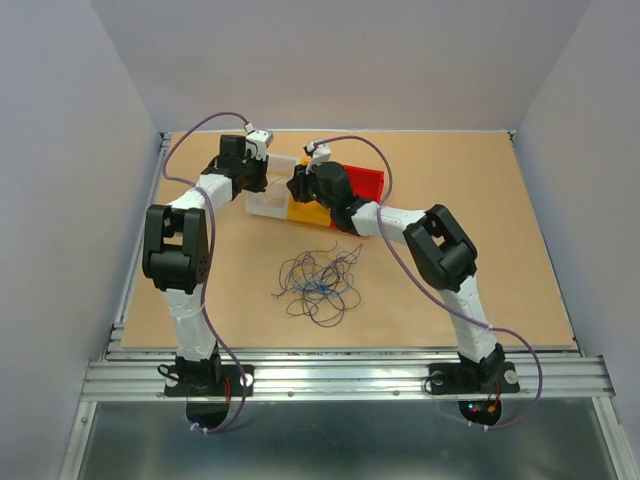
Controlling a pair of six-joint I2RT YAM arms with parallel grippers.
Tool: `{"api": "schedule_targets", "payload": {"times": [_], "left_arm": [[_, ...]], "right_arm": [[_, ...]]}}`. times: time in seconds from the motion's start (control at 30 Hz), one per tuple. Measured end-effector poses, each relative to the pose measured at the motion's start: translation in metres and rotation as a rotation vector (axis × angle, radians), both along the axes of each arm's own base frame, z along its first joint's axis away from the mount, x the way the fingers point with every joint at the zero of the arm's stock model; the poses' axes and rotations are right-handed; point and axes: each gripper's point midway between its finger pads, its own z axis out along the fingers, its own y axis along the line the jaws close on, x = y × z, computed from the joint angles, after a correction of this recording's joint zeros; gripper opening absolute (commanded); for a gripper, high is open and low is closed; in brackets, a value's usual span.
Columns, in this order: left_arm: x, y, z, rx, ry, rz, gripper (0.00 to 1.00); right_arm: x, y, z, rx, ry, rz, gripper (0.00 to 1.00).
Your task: Untangle the cables
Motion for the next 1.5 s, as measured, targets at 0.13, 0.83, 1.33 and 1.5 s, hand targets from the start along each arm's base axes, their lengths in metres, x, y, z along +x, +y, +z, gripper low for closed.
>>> {"api": "schedule_targets", "payload": {"times": [0.13, 0.83, 1.33, 1.5], "left_arm": [[0.001, 0.001, -0.003, 0.016, 0.001, 0.012, 0.0], [-0.053, 0.003, 0.036, 0.096, -0.143, -0.025, 0.92], [-0.115, -0.021, 0.094, 0.033, -0.31, -0.218, 0.9], [-0.124, -0.03, 0.105, 0.015, -0.333, -0.265, 0.89]], "right_arm": [[-0.002, -0.006, 0.005, 0.011, -0.017, -0.022, 0.39], [-0.148, -0.09, 0.024, -0.14, 0.144, 0.182, 0.61], [-0.272, -0.079, -0.023, -0.273, 0.138, 0.764, 0.61], [-0.276, -0.073, -0.047, -0.306, 0.18, 0.799, 0.53]]}}
